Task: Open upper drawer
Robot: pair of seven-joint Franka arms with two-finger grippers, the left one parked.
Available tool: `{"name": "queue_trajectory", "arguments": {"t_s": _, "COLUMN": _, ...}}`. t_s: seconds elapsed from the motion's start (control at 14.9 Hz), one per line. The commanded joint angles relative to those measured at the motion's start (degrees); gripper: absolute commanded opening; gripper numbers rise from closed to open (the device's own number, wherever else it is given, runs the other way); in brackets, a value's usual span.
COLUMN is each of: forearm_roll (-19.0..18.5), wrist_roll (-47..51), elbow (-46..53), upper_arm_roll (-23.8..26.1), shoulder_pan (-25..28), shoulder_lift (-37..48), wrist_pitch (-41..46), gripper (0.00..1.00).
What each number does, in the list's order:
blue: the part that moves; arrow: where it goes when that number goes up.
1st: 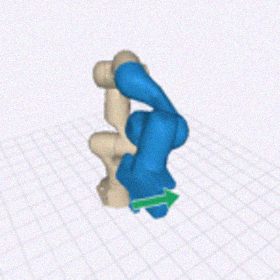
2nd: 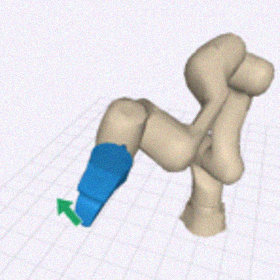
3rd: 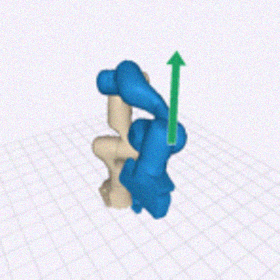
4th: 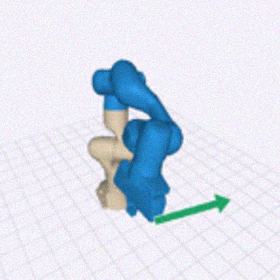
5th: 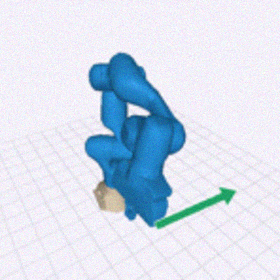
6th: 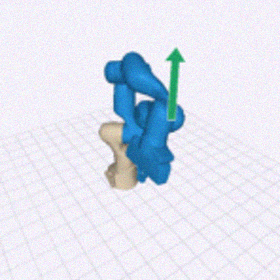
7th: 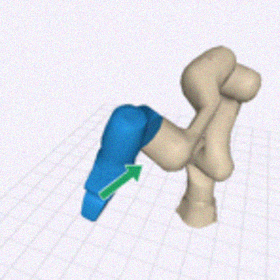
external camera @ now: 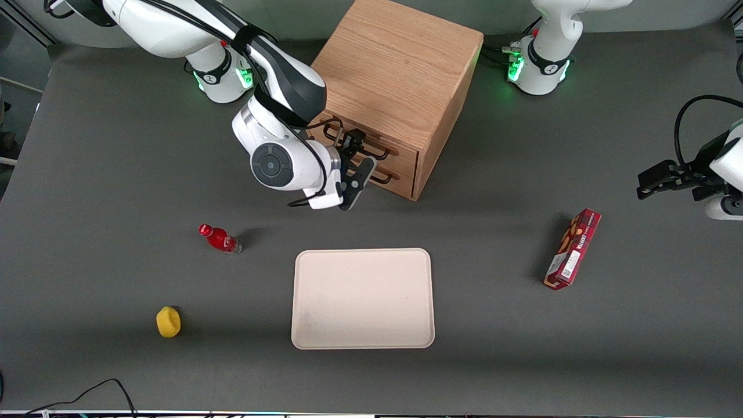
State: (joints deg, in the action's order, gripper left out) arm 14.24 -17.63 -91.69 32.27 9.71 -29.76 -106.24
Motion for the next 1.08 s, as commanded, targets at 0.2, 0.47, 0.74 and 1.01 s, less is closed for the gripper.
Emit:
{"name": "queue_trajectory", "arguments": {"t_s": 0.2, "forearm_roll": -4.7, "wrist_roll": -0.8, "elbow": 8.1, "upper_arm_roll": -1.3, "shoulder_pan": -0.7, "shoulder_lift": -5.5, "wrist_pitch": -1.2, "gripper": 1.00}}
{"name": "queue_trajectory", "arguments": {"t_s": 0.47, "forearm_roll": -4.7, "wrist_roll": -1.0, "elbow": 13.5, "upper_arm_roll": -4.0, "shoulder_pan": -0.6, "shoulder_lift": -8.1, "wrist_pitch": 1.7, "gripper": 1.00}}
{"name": "queue_trajectory", "arguments": {"t_s": 0.74, "forearm_roll": -7.2, "wrist_roll": -2.1, "elbow": 20.8, "upper_arm_roll": -5.7, "shoulder_pan": -0.3, "shoulder_lift": -12.7, "wrist_pitch": 5.4, "gripper": 1.00}}
{"name": "queue_trajectory", "arguments": {"t_s": 1.01, "forearm_roll": -9.3, "wrist_roll": -7.4, "elbow": 23.9, "upper_arm_roll": -7.5, "shoulder_pan": -0.3, "shoulder_lift": -14.4, "wrist_pitch": 5.5, "gripper": 1.00}}
